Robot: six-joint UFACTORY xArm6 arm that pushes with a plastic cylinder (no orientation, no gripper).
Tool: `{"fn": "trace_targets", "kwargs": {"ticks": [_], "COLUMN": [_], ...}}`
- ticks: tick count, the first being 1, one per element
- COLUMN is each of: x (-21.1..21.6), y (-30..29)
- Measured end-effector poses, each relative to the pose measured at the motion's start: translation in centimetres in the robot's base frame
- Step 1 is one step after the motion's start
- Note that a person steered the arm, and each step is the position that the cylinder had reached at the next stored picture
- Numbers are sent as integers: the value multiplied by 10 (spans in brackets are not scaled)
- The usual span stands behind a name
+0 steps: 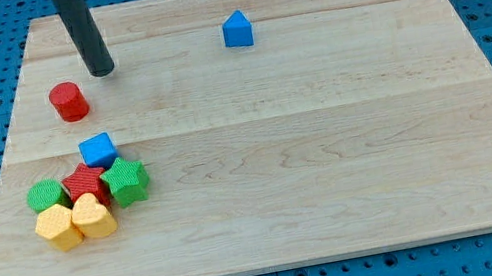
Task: Push the red circle closer to the group of blocks
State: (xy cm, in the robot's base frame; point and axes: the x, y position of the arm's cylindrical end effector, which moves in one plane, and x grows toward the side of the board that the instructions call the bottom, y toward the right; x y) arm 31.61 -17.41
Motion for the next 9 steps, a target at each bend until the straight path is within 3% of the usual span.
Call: {"fn": "trace_targets", "kwargs": {"ticks": [2,3,6,7,9], "x": [28,-1,108,67,117], "y": [-24,-30,-40,-58,-59]}}
